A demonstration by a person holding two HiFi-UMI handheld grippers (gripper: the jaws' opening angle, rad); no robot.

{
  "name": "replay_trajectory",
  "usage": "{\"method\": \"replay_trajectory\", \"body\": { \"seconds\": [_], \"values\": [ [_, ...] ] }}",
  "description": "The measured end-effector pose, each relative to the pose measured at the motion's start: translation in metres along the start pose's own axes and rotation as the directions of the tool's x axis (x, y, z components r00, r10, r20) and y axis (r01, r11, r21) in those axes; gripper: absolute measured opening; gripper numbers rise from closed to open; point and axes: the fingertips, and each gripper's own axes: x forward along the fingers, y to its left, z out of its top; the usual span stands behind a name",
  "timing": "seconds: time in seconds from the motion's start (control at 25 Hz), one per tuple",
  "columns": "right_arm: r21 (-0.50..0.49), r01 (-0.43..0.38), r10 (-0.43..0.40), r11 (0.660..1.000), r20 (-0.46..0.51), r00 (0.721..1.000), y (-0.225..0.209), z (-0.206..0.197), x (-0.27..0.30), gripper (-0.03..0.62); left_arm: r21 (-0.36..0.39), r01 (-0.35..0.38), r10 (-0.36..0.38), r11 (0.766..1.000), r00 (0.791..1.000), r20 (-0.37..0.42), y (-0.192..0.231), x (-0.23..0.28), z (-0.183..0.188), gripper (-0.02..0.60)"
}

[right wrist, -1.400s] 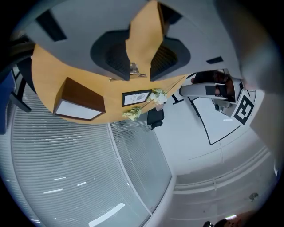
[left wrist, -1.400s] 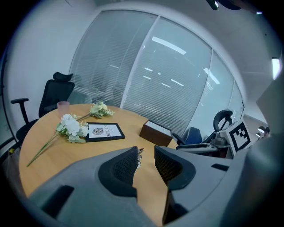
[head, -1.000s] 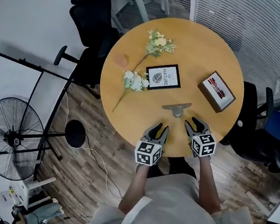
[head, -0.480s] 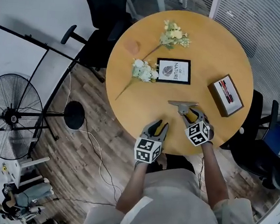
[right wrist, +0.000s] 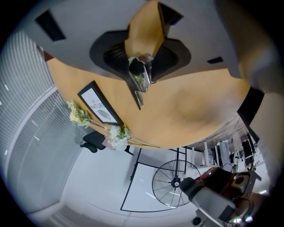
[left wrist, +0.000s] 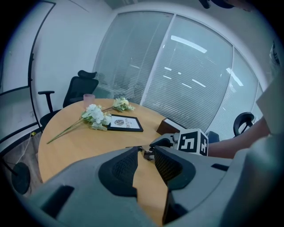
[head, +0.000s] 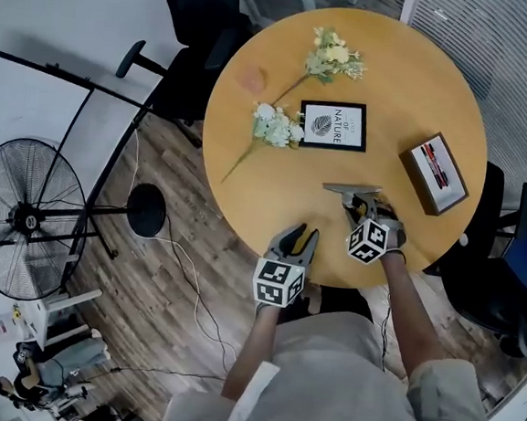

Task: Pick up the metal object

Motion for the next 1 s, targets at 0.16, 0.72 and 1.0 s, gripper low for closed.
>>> {"method": "replay_trajectory", "body": {
  "seconds": [0.16, 0.72, 1.0],
  "values": [
    [0.018, 0.053, -0.053, 0.998, 0.016, 0.998, -0.004, -0.002, 0.001, 0.124, 0.002, -0.02, 0.02, 1.0, 1.0, -0.005, 0.008, -0.013, -0.003, 0.105],
    [0.001, 0.208, -0.208, 0.978, 0.015, 0.978, -0.007, -0.001, 0.002, 0.097, 0.026, -0.057, 0.057, 0.998, 0.998, -0.025, 0.025, -0.059, -0.015, 0.106],
    [0.045, 0.206, -0.205, 0.977, -0.021, 0.978, -0.004, 0.0, 0.005, 0.094, 0.067, -0.028, 0.029, 0.997, 0.999, -0.017, 0.023, -0.074, -0.017, 0.105]
  ]
}}
